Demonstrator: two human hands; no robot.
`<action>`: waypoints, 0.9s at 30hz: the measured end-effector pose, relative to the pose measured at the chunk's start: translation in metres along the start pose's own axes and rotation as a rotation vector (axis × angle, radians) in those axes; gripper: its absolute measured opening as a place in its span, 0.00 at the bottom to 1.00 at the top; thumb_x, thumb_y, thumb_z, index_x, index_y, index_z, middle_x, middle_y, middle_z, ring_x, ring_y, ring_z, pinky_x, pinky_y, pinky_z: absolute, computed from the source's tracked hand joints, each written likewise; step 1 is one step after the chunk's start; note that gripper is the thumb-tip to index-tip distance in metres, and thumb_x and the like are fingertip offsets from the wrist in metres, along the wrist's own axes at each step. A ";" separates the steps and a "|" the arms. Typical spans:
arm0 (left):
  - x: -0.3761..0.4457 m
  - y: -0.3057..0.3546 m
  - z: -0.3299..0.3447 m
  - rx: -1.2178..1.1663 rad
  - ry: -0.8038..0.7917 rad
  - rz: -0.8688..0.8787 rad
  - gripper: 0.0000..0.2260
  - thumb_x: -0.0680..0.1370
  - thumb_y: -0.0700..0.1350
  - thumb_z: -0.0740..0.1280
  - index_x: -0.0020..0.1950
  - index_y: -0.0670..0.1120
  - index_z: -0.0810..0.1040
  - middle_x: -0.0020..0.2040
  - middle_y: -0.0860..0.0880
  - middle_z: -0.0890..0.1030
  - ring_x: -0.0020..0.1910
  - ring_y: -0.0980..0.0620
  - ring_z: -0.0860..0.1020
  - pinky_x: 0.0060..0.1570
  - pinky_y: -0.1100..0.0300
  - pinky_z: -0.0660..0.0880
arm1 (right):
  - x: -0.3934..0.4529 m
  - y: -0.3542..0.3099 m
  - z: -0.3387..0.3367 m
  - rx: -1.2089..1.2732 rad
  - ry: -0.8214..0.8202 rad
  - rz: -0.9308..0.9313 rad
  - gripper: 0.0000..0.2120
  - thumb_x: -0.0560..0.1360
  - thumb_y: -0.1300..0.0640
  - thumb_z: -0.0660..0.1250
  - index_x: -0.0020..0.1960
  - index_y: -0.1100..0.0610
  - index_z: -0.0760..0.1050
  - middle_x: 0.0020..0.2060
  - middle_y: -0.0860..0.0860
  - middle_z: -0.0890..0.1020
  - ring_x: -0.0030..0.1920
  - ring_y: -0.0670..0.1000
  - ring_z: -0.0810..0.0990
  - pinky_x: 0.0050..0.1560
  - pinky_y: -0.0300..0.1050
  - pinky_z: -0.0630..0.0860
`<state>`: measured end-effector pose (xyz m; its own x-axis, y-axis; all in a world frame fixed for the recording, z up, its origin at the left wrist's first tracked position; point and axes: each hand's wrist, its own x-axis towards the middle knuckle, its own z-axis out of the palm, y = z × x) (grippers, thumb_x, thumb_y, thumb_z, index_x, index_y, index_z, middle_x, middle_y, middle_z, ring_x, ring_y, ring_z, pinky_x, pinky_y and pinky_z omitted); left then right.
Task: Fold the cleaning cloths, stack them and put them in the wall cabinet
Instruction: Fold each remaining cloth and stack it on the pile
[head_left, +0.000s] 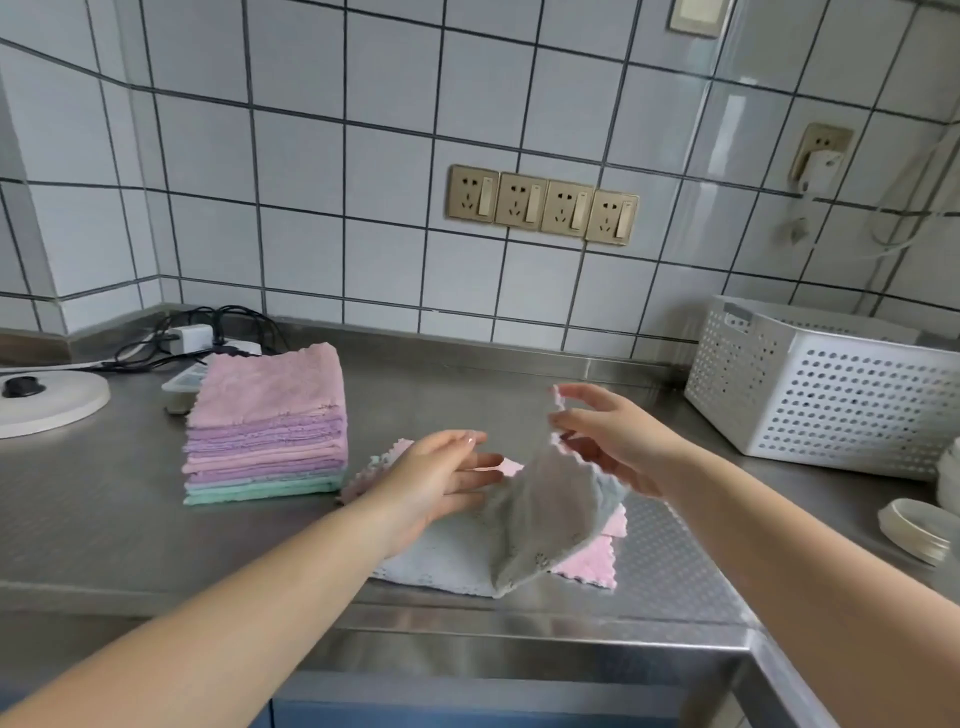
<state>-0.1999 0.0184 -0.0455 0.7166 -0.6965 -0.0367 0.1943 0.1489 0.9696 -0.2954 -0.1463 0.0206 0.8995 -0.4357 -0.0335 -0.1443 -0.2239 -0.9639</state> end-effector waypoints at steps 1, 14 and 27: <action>-0.001 0.006 -0.004 -0.081 0.005 -0.038 0.11 0.81 0.47 0.58 0.59 0.43 0.74 0.50 0.42 0.82 0.44 0.48 0.82 0.49 0.52 0.78 | 0.004 -0.008 0.014 -0.027 -0.012 -0.013 0.16 0.75 0.62 0.67 0.60 0.52 0.72 0.31 0.51 0.79 0.21 0.41 0.75 0.22 0.32 0.65; 0.006 0.009 -0.076 0.087 0.019 -0.192 0.09 0.79 0.51 0.61 0.52 0.47 0.76 0.40 0.46 0.75 0.31 0.52 0.72 0.29 0.61 0.66 | 0.008 0.019 0.102 -0.554 -0.051 -0.313 0.15 0.74 0.49 0.67 0.60 0.51 0.74 0.44 0.43 0.82 0.46 0.45 0.81 0.53 0.40 0.77; 0.020 0.006 -0.077 0.718 0.152 0.106 0.15 0.77 0.42 0.66 0.63 0.49 0.76 0.54 0.50 0.77 0.40 0.50 0.77 0.33 0.62 0.72 | -0.024 0.085 0.107 -1.032 0.122 -0.987 0.14 0.68 0.60 0.65 0.52 0.50 0.80 0.39 0.49 0.76 0.36 0.53 0.76 0.34 0.45 0.76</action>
<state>-0.1325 0.0596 -0.0588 0.8019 -0.5916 0.0837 -0.3300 -0.3218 0.8874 -0.2853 -0.0612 -0.0890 0.7733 0.2091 0.5985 0.2301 -0.9722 0.0424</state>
